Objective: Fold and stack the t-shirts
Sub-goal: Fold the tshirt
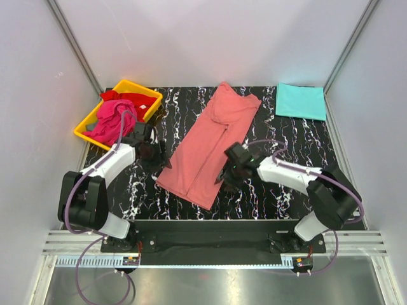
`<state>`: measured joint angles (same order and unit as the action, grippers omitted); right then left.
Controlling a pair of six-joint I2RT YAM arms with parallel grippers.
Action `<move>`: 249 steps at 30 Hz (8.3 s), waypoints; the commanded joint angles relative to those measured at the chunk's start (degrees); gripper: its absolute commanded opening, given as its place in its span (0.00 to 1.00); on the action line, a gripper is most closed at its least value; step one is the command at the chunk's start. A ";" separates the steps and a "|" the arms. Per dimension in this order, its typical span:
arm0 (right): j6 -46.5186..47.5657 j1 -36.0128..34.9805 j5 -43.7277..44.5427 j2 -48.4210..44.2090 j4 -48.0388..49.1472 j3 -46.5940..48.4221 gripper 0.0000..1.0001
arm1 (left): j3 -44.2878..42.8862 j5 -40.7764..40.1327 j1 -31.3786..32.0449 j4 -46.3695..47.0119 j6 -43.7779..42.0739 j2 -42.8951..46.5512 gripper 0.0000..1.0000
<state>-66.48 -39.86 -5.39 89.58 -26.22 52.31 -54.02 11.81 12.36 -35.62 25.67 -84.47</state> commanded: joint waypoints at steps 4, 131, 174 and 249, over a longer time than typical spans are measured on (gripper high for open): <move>-13.14 -11.02 5.12 1.73 3.37 -0.37 0.54 | 2.87 -0.74 -0.49 0.11 -1.94 -1.05 0.65; 34.39 10.84 13.83 -4.88 -20.54 12.36 0.00 | -22.15 11.92 15.07 2.13 11.24 -15.18 0.00; 42.14 29.75 -0.85 23.98 -16.67 41.20 0.42 | -55.15 25.37 5.31 8.46 7.82 -44.92 0.41; 65.06 38.36 -25.02 24.76 -8.68 35.84 0.49 | -52.05 22.02 7.24 6.88 -19.08 -46.30 0.44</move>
<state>-6.15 -2.28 -23.97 112.27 -34.35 85.95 -101.45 29.28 19.88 -27.99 10.44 -128.01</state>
